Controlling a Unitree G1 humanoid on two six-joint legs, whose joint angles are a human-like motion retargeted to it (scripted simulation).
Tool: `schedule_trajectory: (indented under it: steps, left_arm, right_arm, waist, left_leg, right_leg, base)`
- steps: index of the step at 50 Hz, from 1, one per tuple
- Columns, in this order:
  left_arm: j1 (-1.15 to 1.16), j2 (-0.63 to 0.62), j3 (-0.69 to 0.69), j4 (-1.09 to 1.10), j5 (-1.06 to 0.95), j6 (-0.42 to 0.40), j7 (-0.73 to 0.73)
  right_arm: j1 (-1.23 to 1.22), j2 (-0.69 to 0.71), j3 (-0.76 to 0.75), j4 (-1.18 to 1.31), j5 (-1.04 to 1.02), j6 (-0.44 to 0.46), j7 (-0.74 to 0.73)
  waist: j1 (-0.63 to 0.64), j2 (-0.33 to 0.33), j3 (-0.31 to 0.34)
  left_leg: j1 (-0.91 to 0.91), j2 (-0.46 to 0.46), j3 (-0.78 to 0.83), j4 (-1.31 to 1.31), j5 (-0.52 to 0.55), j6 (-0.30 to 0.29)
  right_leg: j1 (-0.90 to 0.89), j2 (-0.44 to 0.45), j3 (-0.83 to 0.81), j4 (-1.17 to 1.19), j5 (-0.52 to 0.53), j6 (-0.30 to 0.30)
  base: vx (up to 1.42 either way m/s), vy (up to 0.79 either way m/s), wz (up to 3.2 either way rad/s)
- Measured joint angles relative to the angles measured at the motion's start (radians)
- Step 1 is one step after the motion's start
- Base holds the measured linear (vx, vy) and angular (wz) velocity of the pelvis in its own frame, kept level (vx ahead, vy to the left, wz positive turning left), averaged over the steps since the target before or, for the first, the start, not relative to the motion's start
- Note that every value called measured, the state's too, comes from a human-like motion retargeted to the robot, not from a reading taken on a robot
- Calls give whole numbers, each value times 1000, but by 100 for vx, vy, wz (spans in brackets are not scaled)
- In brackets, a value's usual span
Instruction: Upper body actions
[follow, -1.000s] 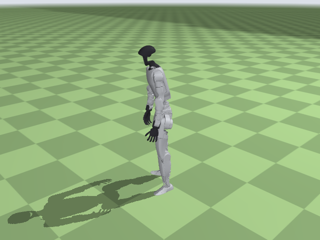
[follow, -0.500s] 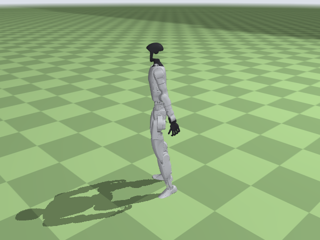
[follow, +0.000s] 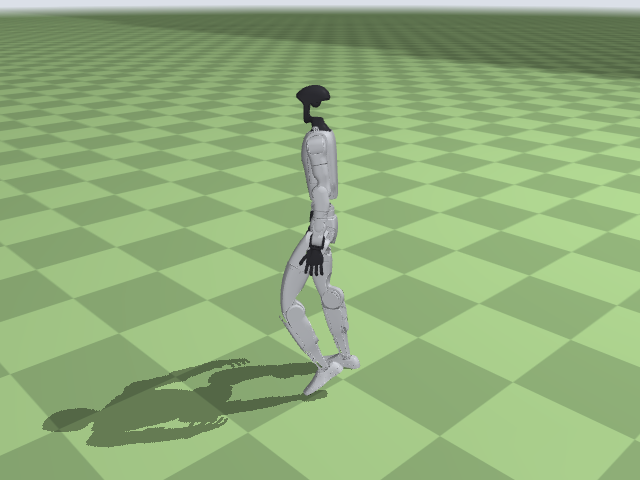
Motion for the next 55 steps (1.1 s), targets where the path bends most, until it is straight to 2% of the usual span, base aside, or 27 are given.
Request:
schedule_trajectory:
  steps: [6, 10, 16, 17, 18, 19, 20, 22, 25, 27, 30, 32, 35, 38, 42, 48, 52, 55]
  left_arm:
    - [50, -3, 17, 60, 19, 20, -20]
    - [94, -13, 74, 113, -4, 32, -59]
    - [172, -15, 191, 247, -29, 55, -61]
    - [183, -13, 207, 273, -34, 63, -59]
    - [194, -12, 221, 297, -38, 72, -57]
    - [204, -10, 234, 317, -42, 82, -56]
    - [214, -8, 247, 335, -46, 92, -54]
    - [226, -7, 261, 352, -57, 113, -53]
    - [211, 1, 266, 339, -72, 144, -60]
    - [179, 7, 247, 318, -88, 146, -57]
    - [116, 2, 187, 274, -122, 124, -20]
    - [75, -9, 131, 238, -138, 97, 20]
    - [-12, -10, 25, 205, -140, 70, 55]
    - [-125, 9, -51, 193, -89, 76, 45]
    - [-240, 27, -97, 174, -29, 76, 18]
    - [-332, 35, -95, 125, -54, 52, 32]
    - [-355, 31, -79, 116, -78, 31, 46]
    - [-349, 26, -79, 132, -92, 25, 27]
  right_arm:
    - [63, -53, -64, 240, 73, 98, -59]
    - [139, -70, -57, 258, 87, 196, -57]
    - [158, -57, -36, 258, -16, 161, -72]
    - [150, -54, -30, 258, -33, 153, -67]
    - [138, -51, -25, 258, -48, 145, -59]
    - [128, -48, -20, 251, -60, 140, -49]
    - [119, -45, -15, 241, -70, 136, -37]
    - [114, -32, -10, 196, -69, 127, -12]
    - [102, -5, 3, 116, -10, 95, 23]
    - [91, 8, 15, 57, 39, 71, 50]
    - [65, 17, 31, -29, 28, 3, 72]
    - [43, 16, 58, -77, -22, -31, 39]
    - [16, 5, 102, -133, -96, -53, -39]
    - [17, 5, 103, -157, -148, -79, -120]
    - [49, 11, 81, -127, -169, -90, -170]
    - [114, 0, 15, 5, -142, -30, -104]
    - [167, -10, -62, 124, -84, 10, -73]
    - [204, -23, -123, 225, -28, 51, -76]
  waist:
    - [43, 5, 37]
    - [94, 22, 66]
    - [130, 26, 73]
    - [127, 19, 67]
    - [123, 7, 58]
    - [121, 2, 49]
    - [121, 0, 39]
    - [109, -12, 11]
    - [93, -37, -2]
    - [111, -37, -5]
    - [126, -9, -18]
    - [128, 21, -28]
    - [96, 59, -39]
    - [72, 67, -35]
    - [28, 48, -19]
    - [-82, -4, 18]
    - [-133, 6, 50]
    - [-147, 10, 46]
  left_leg:
    - [-64, -81, 29, -203, -13, -91]
    - [-74, -141, -4, -455, -1, -152]
    - [-51, -165, -23, -742, -61, -232]
    - [-47, -172, -38, -753, -64, -230]
    - [-45, -185, -66, -743, -53, -201]
    - [-42, -187, -83, -742, -14, -190]
    - [-40, -183, -94, -745, 39, -188]
    - [-27, -178, -110, -714, 70, -182]
    - [-14, -189, -144, -653, -1, -151]
    - [34, -171, -111, -661, -37, -141]
    - [107, -137, -117, -679, -90, -143]
    - [154, -111, -107, -700, -112, -139]
    - [208, -91, -120, -705, -155, -140]
    - [254, -98, -133, -692, -204, -136]
    - [326, -152, -146, -682, -255, -121]
    - [473, -276, -181, -703, -293, -107]
    - [584, -294, -231, -715, -291, -112]
    - [635, -308, -263, -698, -282, -121]
  right_leg:
    - [30, 6, 13, 21, -46, 2]
    - [67, 35, 39, 18, -55, 9]
    - [133, 64, 69, 7, -30, 36]
    - [140, 61, 71, 8, -20, 44]
    - [144, 53, 72, 11, -7, 53]
    - [148, 50, 80, 18, 9, 62]
    - [152, 51, 90, 27, 26, 71]
    - [155, 46, 92, 44, 84, 88]
    - [164, 30, 73, 97, 217, 109]
    - [161, 20, 33, 159, 333, 129]
    - [114, 0, -58, 318, 486, 149]
    - [65, -18, -111, 456, 518, 146]
    - [0, -35, -216, 601, 397, 60]
    - [-75, -6, -255, 614, 314, 17]
    - [-214, 55, -203, 508, 261, 29]
    - [-338, 69, -159, 93, 252, 17]
    - [-388, 94, -99, -130, 189, 19]
    - [-396, 79, -105, -137, 187, 42]
  base:
    - [24, -11, -9]
    - [37, -14, -44]
    - [54, -13, -56]
    - [68, -9, -47]
    - [72, -8, -52]
    - [77, -6, -62]
    - [90, -3, -57]
    - [86, -5, -33]
    - [72, -11, -5]
    - [75, -10, -20]
    - [69, -8, -28]
    - [62, -3, -44]
    - [50, -1, 8]
    - [56, -10, 32]
    - [53, -12, 36]
    - [53, -14, 53]
    - [58, -27, 73]
    - [67, -41, 59]
